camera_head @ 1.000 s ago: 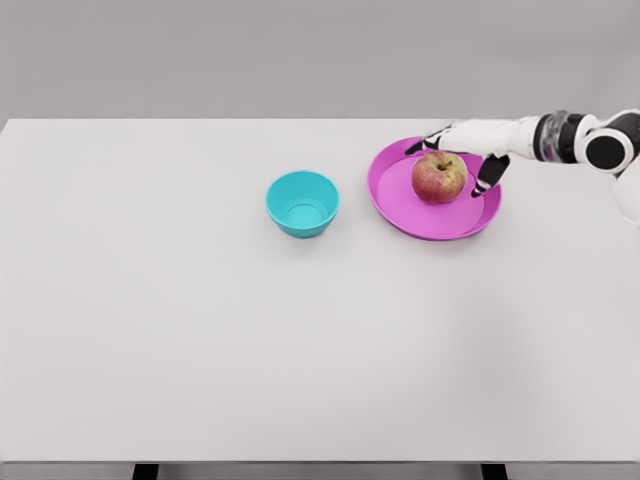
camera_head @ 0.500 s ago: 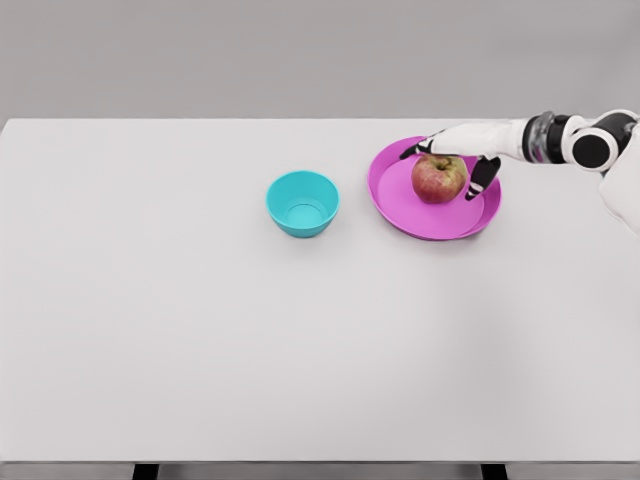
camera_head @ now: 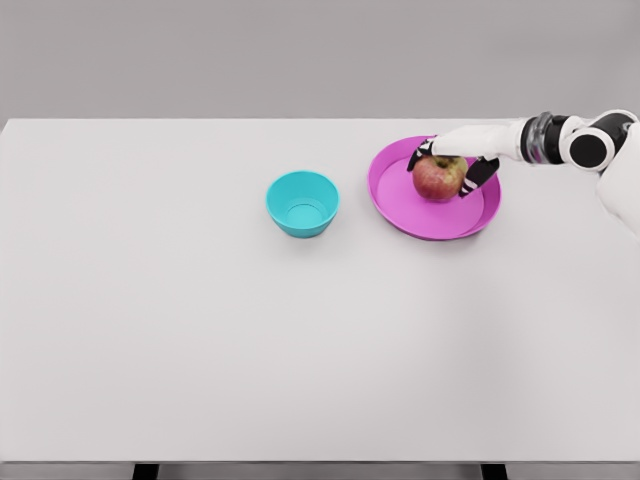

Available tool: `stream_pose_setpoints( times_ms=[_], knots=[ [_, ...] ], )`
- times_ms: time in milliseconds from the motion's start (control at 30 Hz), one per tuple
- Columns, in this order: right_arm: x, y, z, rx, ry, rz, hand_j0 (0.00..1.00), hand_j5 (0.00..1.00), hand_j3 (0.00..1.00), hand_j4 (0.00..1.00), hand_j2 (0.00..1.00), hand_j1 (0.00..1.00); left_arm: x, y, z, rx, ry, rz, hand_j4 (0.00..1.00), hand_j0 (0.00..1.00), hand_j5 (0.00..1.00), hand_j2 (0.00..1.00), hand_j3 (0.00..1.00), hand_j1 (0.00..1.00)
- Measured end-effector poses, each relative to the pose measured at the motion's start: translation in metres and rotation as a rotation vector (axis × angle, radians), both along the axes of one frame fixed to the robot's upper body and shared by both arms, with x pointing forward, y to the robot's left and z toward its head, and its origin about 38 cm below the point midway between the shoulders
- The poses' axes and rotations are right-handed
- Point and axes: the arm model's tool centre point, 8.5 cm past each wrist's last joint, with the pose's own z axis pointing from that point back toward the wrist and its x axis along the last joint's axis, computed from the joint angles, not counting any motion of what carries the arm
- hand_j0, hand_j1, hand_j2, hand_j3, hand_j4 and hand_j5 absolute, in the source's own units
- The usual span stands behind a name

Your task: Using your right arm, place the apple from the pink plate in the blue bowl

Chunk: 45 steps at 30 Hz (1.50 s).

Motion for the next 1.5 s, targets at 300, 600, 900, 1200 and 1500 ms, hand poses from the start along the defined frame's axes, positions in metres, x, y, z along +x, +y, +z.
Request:
stream_pose_setpoints(
  times_ms=[300, 600, 900, 1200, 1500],
  knots=[
    [0.01, 0.008, 0.034, 0.004, -0.067, 0.021, 0.47, 0.47, 0.47, 0.47, 0.47, 0.47, 0.0, 0.0, 0.0, 0.0, 0.0, 0.0, 1.0, 1.0, 1.0, 1.0, 1.0, 1.0],
    [0.001, 0.067, 0.067, 0.036, -0.162, 0.192, 0.47, 0.47, 0.47, 0.47, 0.47, 0.47, 0.0, 0.0, 0.0, 0.0, 0.0, 0.0, 1.0, 1.0, 1.0, 1.0, 1.0, 1.0],
    [-0.011, 0.133, 0.069, 0.081, -0.176, 0.326, 0.48, 0.48, 0.48, 0.48, 0.48, 0.48, 0.0, 0.0, 0.0, 0.0, 0.0, 0.0, 1.0, 1.0, 1.0, 1.0, 1.0, 1.0],
    [-0.024, 0.179, 0.047, 0.058, -0.133, 0.419, 0.51, 0.51, 0.51, 0.51, 0.51, 0.51, 0.0, 0.0, 0.0, 0.0, 0.0, 0.0, 1.0, 1.0, 1.0, 1.0, 1.0, 1.0],
    [-0.024, 0.185, 0.029, 0.024, -0.092, 0.418, 1.0, 1.0, 1.0, 1.0, 1.0, 1.0, 0.0, 0.0, 0.0, 0.0, 0.0, 0.0, 1.0, 1.0, 1.0, 1.0, 1.0, 1.0]
  ],
)
